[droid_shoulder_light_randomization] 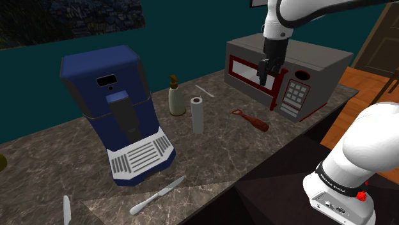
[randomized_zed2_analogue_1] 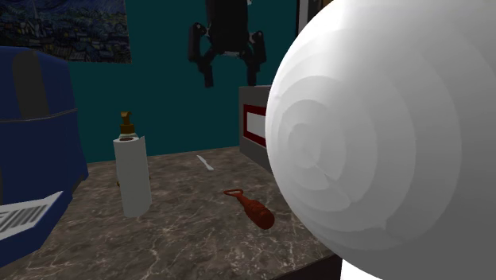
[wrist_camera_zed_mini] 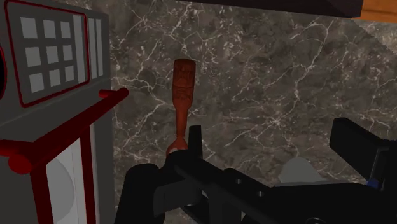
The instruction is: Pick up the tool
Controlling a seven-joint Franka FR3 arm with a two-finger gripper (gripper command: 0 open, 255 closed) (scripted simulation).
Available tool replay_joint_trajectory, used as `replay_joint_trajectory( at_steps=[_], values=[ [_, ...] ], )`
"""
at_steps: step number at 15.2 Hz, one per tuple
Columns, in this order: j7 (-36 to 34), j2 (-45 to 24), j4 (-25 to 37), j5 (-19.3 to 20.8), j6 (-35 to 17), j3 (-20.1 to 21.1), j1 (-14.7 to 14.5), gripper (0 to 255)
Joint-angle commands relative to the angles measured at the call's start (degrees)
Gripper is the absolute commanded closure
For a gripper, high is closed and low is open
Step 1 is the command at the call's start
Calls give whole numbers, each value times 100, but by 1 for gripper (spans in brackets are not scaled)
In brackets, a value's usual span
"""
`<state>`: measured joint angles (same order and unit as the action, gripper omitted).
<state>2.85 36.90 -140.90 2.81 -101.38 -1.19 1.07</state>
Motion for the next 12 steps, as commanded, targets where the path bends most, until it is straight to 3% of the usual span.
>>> replay_joint_trajectory(
  at_steps=[1,12],
  values=[
    [29,-299,-132,59,-386,-51,40,0],
    [133,-2313,-357,347,-2327,-317,259,0]
  ],
)
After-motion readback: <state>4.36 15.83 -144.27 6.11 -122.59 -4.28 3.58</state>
